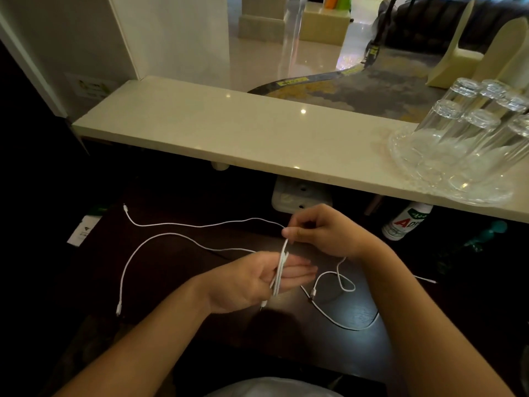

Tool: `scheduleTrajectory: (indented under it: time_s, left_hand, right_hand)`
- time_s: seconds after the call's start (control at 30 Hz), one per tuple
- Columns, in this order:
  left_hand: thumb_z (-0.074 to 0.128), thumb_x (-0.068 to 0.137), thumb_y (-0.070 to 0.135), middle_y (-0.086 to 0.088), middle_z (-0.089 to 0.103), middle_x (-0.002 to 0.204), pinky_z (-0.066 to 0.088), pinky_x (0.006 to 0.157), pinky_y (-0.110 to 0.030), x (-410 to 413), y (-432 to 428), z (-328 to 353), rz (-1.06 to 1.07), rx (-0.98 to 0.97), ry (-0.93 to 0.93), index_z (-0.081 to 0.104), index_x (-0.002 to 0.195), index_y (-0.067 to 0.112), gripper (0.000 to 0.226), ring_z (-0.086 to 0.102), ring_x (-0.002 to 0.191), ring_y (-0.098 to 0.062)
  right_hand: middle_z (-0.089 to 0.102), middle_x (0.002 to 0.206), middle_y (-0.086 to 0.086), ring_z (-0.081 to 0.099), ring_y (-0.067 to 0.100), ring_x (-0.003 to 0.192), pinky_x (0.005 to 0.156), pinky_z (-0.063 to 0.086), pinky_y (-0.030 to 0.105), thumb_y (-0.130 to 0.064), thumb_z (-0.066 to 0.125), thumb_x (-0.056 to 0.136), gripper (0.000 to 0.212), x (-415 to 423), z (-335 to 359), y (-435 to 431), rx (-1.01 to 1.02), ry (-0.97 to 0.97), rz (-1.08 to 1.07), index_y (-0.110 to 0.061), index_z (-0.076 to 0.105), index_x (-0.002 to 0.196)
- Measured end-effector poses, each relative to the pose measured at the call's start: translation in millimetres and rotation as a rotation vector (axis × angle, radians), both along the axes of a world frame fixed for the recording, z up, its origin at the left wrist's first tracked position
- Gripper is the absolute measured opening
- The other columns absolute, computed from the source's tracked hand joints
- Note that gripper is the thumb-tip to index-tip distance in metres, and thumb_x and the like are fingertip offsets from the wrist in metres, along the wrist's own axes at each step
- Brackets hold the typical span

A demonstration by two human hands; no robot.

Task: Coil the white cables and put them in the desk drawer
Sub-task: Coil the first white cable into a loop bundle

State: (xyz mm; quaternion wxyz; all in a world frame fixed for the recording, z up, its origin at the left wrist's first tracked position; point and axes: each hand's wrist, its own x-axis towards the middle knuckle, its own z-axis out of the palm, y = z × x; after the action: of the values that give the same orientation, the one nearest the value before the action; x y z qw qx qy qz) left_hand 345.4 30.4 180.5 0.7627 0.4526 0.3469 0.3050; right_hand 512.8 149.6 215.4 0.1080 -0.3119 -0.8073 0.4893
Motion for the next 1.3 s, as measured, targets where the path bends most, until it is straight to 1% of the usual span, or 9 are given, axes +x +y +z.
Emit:
scheduleTrajectory:
  time_s: [0.23,0.3,0.43,0.57,0.73,0.83,1.0,1.13,1.3]
  left_hand:
    - [0.021,0.071,-0.033,-0.025,0.035,0.153,0.020,0.120,-0.041,-5.9,0.5,14.3,0.043,-0.030,-0.386,0.026,0.147,-0.007,0.081,0.031,0.144,-0.034]
    - [0.021,0.070,-0.033,-0.026,0.034,0.153,0.020,0.120,-0.043,-5.2,3.7,11.7,0.061,-0.029,-0.436,0.026,0.147,-0.008,0.081,0.030,0.145,-0.035]
    - [0.024,0.073,-0.032,-0.023,0.035,0.153,0.022,0.120,-0.041,-6.8,9.2,3.5,0.097,-0.046,-0.405,0.026,0.147,-0.005,0.079,0.032,0.144,-0.032]
    - [0.030,0.076,-0.031,-0.016,0.039,0.153,0.029,0.116,-0.032,-9.0,16.5,-6.8,0.201,-0.051,-0.288,0.025,0.149,-0.001,0.079,0.039,0.141,-0.024]
    - [0.036,0.082,-0.031,-0.009,0.038,0.154,0.040,0.109,-0.024,-13.1,19.4,-17.1,0.248,-0.035,-0.094,0.024,0.151,0.006,0.079,0.042,0.139,-0.015]
    - [0.041,0.083,-0.030,-0.003,0.035,0.156,0.039,0.109,-0.023,-13.1,18.4,-19.8,0.189,0.015,0.076,0.020,0.152,0.009,0.082,0.042,0.138,-0.008]
    - [0.036,0.085,-0.031,-0.011,0.044,0.149,0.027,0.119,-0.041,-7.7,10.4,-16.2,0.056,0.066,0.124,0.030,0.148,0.002,0.072,0.039,0.141,-0.020]
    - [0.034,0.079,-0.030,-0.009,0.035,0.156,0.021,0.121,-0.038,-0.7,4.5,-8.8,-0.006,0.058,0.066,0.024,0.150,0.003,0.080,0.035,0.144,-0.015]
    - [0.042,0.076,-0.021,-0.016,0.032,0.156,0.028,0.118,-0.029,2.8,-5.7,-0.8,-0.040,-0.023,-0.066,0.020,0.149,-0.001,0.080,0.037,0.142,-0.022]
  right_hand:
    - [0.050,0.062,0.007,0.044,0.009,0.051,0.047,0.032,0.020,-0.002,0.046,0.093,0.029,0.3,-78.2,-42.6,-0.575,0.267,-0.314,-0.006,0.068,0.075]
    - [0.040,0.054,-0.002,0.033,0.006,0.045,0.045,0.023,0.020,-0.004,0.049,0.090,0.037,-3.5,-88.9,-64.4,-0.751,0.303,-0.410,-0.020,0.061,0.059]
    - [0.033,0.053,-0.005,0.023,0.007,0.048,0.043,0.021,0.018,-0.020,0.057,0.094,0.031,-5.8,-93.7,-86.2,-0.916,0.471,-0.447,-0.019,0.064,0.063]
    - [0.031,0.055,-0.004,0.024,0.009,0.049,0.045,0.021,0.021,-0.026,0.055,0.095,0.026,-4.5,-80.5,-98.9,-0.775,0.404,-0.422,-0.011,0.065,0.076]
    - [0.050,0.046,-0.018,0.044,0.003,0.045,0.050,0.030,0.013,-0.020,0.053,0.099,0.024,1.0,-48.8,-106.1,-0.124,0.026,-0.270,-0.012,0.072,0.087]
    - [0.055,0.055,-0.023,0.049,0.004,0.053,0.053,0.033,0.016,-0.028,0.055,0.097,0.020,8.1,-23.6,-101.3,0.062,-0.122,-0.115,-0.021,0.071,0.088]
    - [0.056,0.059,-0.020,0.057,-0.002,0.058,0.058,0.040,0.010,-0.021,0.061,0.094,0.017,13.6,29.6,-71.3,0.230,-0.158,0.060,-0.023,0.069,0.080]
    - [0.062,0.062,-0.009,0.058,0.002,0.060,0.056,0.043,0.016,-0.026,0.060,0.094,0.021,6.7,53.0,-40.6,0.358,-0.218,0.122,-0.022,0.066,0.074]
    - [0.057,0.053,-0.016,0.051,0.000,0.052,0.057,0.038,0.013,-0.027,0.070,0.088,0.021,-6.4,41.3,-2.9,0.172,-0.198,0.186,-0.029,0.066,0.068]
